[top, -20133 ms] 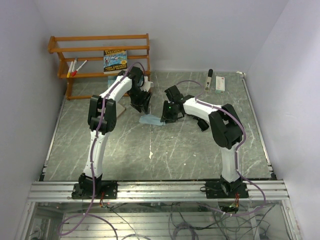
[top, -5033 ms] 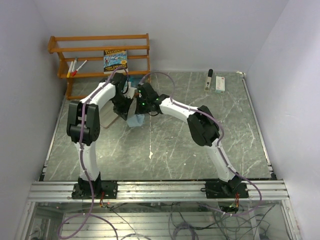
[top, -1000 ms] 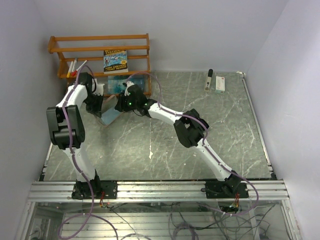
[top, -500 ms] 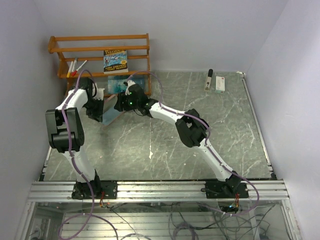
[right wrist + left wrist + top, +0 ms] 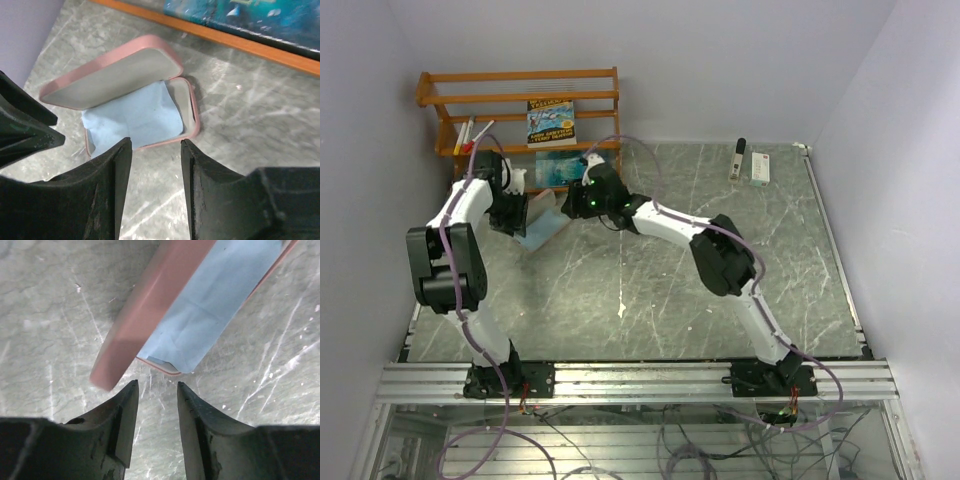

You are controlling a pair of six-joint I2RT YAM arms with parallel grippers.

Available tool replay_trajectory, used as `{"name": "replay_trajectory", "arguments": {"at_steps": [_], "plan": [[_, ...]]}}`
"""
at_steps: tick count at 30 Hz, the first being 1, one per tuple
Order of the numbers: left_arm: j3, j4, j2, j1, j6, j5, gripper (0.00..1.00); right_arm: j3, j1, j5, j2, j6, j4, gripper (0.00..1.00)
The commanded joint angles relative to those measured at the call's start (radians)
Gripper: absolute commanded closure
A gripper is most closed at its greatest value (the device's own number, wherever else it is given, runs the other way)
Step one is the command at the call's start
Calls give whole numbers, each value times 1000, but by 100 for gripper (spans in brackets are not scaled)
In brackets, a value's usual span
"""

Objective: Organize the sunglasses
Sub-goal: Place the glasses cleaning cloth in the sunglasses case, then pick up the sunglasses from the center of the board.

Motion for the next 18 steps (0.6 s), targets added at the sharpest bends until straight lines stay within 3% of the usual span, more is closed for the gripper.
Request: {"name": "replay_trajectory", "arguments": {"at_steps": [1,5,9,12,18], "plan": [[23,23,-110,6,19,-21,52,-119,-53,58,-182,14,-33,57],[36,-2,-169,5,51,7,52,-251,-150,147,-327,48,-219,63],[39,-17,-226,-8,76,61,51,-415,-337,184,-488,94,-402,68],[22,-14,-271,-57,90,41,49,-499,-429,229,-567,7,-502,64],[-4,-64,-311,-105,112,103,49,-463,-474,273,-561,-172,-677,62]]}}
